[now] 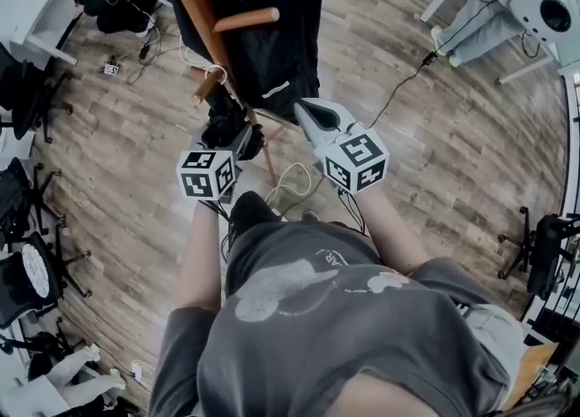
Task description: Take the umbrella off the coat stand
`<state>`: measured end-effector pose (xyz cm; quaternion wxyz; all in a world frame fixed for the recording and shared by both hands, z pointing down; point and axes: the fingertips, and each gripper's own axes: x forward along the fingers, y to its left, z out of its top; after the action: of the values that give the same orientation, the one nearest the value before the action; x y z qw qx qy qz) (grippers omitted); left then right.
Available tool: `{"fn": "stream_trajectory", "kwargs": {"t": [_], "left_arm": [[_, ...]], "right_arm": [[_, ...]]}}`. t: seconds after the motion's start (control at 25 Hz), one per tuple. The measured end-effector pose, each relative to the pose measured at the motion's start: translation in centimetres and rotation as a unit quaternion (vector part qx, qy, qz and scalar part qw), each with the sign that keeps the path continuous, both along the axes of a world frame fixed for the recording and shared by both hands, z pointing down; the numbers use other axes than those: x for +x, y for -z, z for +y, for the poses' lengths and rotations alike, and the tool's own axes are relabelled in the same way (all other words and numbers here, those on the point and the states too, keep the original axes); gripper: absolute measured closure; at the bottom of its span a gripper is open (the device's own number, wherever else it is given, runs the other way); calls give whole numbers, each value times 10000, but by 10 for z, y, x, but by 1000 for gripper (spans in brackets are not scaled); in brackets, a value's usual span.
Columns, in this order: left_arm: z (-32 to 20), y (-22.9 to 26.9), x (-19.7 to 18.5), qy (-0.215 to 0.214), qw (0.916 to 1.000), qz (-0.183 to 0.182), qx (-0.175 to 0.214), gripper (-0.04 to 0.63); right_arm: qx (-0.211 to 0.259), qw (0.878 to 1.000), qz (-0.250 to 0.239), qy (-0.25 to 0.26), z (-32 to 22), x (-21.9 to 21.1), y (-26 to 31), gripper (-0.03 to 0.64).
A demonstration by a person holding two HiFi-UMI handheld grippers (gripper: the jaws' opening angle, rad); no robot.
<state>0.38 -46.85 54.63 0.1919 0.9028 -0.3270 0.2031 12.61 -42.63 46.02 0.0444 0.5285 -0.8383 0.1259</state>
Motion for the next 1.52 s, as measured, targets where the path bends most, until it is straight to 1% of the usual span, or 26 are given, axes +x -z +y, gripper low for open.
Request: {"fn": "stream_trajectory", "kwargs": {"t": [0.12, 0.36, 0.72, 1.16, 1.36, 1.52], "left_arm": [[3, 11, -3, 63, 9999, 89, 30, 324], [19, 22, -7, 27, 9999, 40, 111, 325], [39, 34, -16, 285, 9993, 127, 189, 325], [58, 47, -31, 707, 9970, 174, 262, 325], [73, 57, -34, 1084, 9934, 227, 312, 325], [92, 64, -42, 1370, 9897, 248, 346, 325]], "right_arm": [[54, 10000, -9, 27, 4, 1, 6, 618], [129, 9998, -89, 120, 13, -5, 13, 618], [227, 9993, -140, 265, 29, -5, 21, 618], [320, 9982, -162, 485, 48, -5, 32, 618], [330, 9974, -244, 585, 60, 12, 36, 618], [284, 9963, -289, 759, 70, 14, 34, 618]]}}
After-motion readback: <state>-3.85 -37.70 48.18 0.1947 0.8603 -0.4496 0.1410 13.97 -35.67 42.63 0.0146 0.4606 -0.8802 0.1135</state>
